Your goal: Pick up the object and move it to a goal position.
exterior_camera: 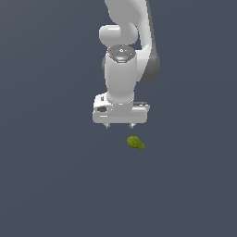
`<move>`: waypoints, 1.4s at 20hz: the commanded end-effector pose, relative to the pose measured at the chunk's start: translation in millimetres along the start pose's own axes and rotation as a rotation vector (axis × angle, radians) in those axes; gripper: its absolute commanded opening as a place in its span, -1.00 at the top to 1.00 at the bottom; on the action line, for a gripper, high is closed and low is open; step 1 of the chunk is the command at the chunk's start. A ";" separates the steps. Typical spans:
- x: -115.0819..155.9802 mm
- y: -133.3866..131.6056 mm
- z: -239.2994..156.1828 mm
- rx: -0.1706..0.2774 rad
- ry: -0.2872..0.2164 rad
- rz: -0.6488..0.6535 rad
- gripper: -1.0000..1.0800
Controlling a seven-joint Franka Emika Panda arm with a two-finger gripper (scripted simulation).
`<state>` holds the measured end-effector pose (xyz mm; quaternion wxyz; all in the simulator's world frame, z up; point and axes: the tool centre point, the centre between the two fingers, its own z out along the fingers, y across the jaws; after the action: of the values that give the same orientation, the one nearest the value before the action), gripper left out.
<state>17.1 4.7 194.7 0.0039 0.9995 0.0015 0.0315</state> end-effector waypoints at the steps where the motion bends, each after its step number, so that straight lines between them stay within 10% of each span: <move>1: 0.0 0.0 0.0 0.000 0.000 0.000 -0.92; 28: -0.9 -38.8 33.6 0.017 -0.016 -0.203 -0.92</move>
<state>18.2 40.5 165.2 -0.0021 0.9961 0.0848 0.0243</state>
